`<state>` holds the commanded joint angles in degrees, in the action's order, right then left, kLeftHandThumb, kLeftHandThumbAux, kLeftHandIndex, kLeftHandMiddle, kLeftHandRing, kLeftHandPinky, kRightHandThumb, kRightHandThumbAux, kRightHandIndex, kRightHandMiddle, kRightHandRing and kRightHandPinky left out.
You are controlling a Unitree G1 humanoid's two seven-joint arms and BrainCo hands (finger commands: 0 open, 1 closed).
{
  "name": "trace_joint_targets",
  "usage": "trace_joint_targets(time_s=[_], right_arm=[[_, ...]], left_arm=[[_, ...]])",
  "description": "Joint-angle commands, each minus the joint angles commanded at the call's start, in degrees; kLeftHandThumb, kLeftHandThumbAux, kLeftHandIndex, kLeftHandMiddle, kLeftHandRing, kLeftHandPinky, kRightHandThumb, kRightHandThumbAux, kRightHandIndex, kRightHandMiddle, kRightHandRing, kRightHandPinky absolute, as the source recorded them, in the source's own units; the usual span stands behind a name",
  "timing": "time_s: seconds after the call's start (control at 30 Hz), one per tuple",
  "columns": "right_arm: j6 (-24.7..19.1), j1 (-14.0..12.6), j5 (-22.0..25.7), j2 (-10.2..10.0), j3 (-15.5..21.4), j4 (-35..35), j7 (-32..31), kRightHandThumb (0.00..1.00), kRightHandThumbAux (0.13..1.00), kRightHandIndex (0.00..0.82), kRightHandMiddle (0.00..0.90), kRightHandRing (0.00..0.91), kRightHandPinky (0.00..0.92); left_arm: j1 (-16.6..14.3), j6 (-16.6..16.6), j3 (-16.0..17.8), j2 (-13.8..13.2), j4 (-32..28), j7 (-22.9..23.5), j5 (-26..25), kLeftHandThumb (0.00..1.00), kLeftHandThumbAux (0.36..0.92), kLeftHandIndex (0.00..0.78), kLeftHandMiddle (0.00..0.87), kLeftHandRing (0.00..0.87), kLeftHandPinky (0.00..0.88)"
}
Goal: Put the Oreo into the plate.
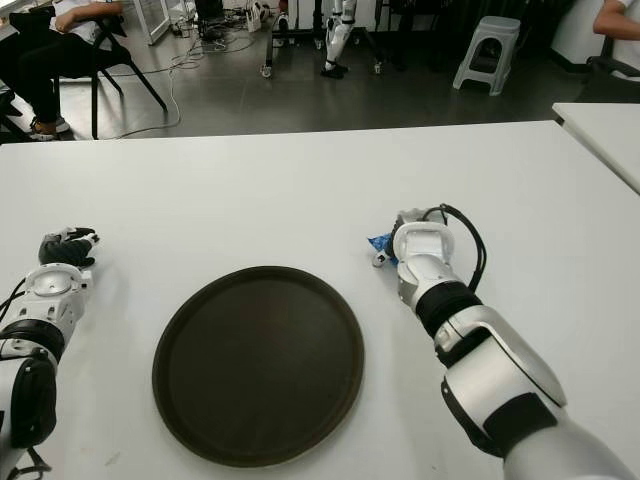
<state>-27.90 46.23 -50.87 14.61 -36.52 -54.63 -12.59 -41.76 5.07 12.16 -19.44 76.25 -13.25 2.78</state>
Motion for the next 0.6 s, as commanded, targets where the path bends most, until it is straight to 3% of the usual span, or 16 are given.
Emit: trace_joint_targets(time_s=[0.1,0.17,0.27,0.43,0.6], right_arm=[[0.3,0.1,0.19,-0.05,0.07,-0.48,0.11,0.0,0.575,0.443,0.661,0.686,0.672],[0.49,0.15,0.28,-0.04,0.1,-0.62,0.08,0.0,0.532,0.384,0.527,0.541,0.508],[0.75,0.08,0.36,-0.04,0.17,-0.77,0.58,0.0,0.506,0.35,0.42,0.437,0.439],[1.0,-0.57,-0.33,-0.03,-0.19,-0.81,3.65,0.0,0.53,0.336,0.397,0.436,0.484],[1.93,-1.5,-1.04,0.28,-0.82,-0.37,8.36,0.073,0.636,0.443,0.555,0.616,0.669]], left_arm=[[0.01,0.21,0.43,0.09,-0.04,0.17,-0.44,0.676,0.727,0.398,0.178,0.189,0.197],[0.03,0.31,0.61,0.1,-0.05,0.29,-0.61,0.678,0.726,0.398,0.175,0.187,0.198],[0.06,0.34,0.63,0.07,-0.05,0.41,-0.57,0.679,0.725,0.398,0.176,0.191,0.213],[0.13,0.25,0.38,-0.11,-0.03,0.34,-0.23,0.679,0.724,0.399,0.18,0.198,0.228],[0.23,0.3,-0.06,-0.19,-0.03,0.0,0.22,0.677,0.724,0.398,0.179,0.196,0.221]])
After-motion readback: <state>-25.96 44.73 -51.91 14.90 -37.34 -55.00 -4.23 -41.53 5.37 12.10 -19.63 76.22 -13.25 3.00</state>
